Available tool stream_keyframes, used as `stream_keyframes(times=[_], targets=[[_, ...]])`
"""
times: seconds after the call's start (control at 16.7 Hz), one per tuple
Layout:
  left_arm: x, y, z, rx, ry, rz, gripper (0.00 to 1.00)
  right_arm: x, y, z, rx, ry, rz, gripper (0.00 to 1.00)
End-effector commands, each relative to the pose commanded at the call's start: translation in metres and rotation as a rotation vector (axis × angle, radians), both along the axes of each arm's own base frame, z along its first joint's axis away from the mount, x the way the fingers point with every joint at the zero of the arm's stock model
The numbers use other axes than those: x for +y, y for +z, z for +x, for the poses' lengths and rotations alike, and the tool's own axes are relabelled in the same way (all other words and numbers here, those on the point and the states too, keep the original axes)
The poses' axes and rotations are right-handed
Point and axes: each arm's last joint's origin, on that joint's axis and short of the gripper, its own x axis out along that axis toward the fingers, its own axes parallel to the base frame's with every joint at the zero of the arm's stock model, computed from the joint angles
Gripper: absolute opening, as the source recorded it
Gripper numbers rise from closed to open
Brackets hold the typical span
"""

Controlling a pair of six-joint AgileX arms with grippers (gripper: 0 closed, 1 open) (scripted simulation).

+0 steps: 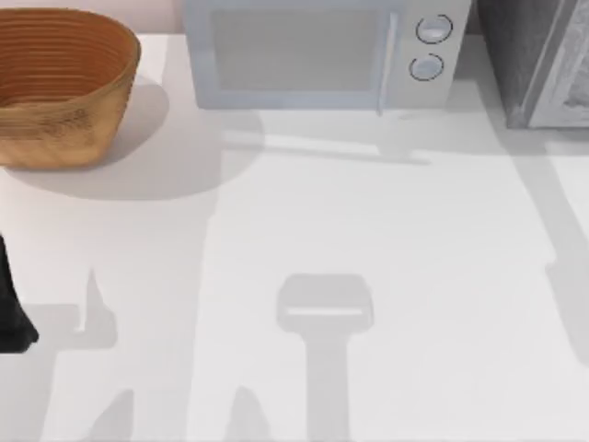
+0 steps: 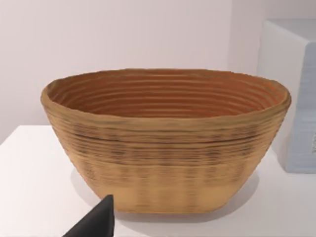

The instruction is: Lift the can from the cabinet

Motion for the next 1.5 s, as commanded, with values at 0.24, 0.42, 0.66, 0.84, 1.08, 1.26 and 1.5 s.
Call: stream_keyframes(times=[0.24, 0.42, 0.66, 0.84, 1.08, 1.26, 1.5], targets=[[0.0, 0.0, 0.0, 0.0, 0.0, 0.0, 1.0, 0.0, 0.0, 0.0, 0.0, 0.0, 0.0, 0.55], [0.0, 0.0, 0.0, 0.0, 0.0, 0.0, 1.0, 0.0, 0.0, 0.0, 0.0, 0.0, 0.0, 0.32], [0.0, 0.0, 0.0, 0.0, 0.0, 0.0, 1.0, 0.0, 0.0, 0.0, 0.0, 0.0, 0.0, 0.02], [0.0, 0.0, 0.0, 0.0, 0.0, 0.0, 1.0, 0.0, 0.0, 0.0, 0.0, 0.0, 0.0, 0.0], [0.0, 0.0, 0.0, 0.0, 0.0, 0.0, 1.0, 0.0, 0.0, 0.0, 0.0, 0.0, 0.0, 0.0], [0.0, 0.0, 0.0, 0.0, 0.0, 0.0, 1.0, 0.001, 0.001, -0.001, -0.001, 0.002, 0.001, 0.0], [0.0, 0.0, 0.0, 0.0, 0.0, 0.0, 1.0, 0.005, 0.021, -0.04, -0.001, 0.002, -0.001, 0.0]])
